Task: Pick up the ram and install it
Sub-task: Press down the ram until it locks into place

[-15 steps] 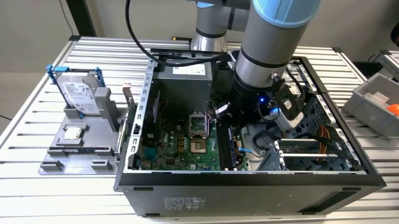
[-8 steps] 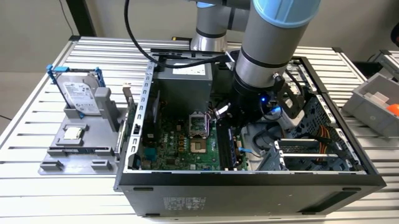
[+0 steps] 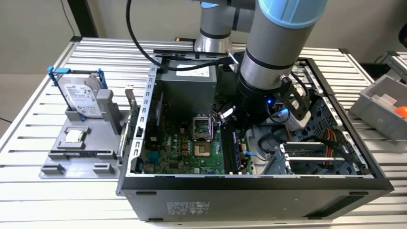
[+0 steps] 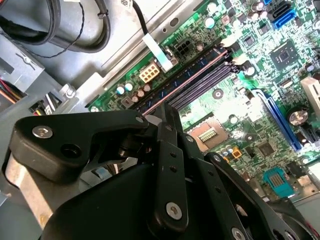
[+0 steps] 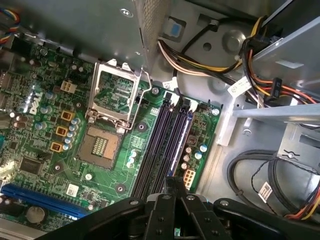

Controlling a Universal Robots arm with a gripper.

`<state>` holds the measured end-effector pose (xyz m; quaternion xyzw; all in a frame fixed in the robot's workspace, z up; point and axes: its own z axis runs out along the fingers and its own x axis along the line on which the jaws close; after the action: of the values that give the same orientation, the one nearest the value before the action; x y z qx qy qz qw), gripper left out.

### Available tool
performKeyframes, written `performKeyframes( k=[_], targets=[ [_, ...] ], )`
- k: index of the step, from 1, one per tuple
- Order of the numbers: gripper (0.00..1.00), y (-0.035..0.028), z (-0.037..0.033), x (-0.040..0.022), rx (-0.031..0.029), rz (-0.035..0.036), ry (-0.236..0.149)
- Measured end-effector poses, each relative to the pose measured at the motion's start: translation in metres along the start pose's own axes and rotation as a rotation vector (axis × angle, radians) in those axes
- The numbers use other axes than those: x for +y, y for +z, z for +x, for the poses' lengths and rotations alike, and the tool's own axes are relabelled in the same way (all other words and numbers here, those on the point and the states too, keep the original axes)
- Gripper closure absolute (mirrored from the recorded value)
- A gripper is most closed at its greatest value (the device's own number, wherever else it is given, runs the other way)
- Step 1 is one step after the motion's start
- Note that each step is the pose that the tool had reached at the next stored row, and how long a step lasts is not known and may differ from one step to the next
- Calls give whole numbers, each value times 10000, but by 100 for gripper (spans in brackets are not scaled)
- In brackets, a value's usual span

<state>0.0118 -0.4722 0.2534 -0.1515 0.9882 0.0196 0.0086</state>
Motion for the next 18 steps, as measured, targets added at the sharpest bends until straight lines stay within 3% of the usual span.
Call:
performKeyframes(
  k=[5, 9, 18],
  targets=[
    [100, 1, -1, 2, 4, -14, -186],
    [100, 3, -2, 6, -1, -65, -411],
    [100, 4, -5, 14, 47, -94, -1623]
  ],
)
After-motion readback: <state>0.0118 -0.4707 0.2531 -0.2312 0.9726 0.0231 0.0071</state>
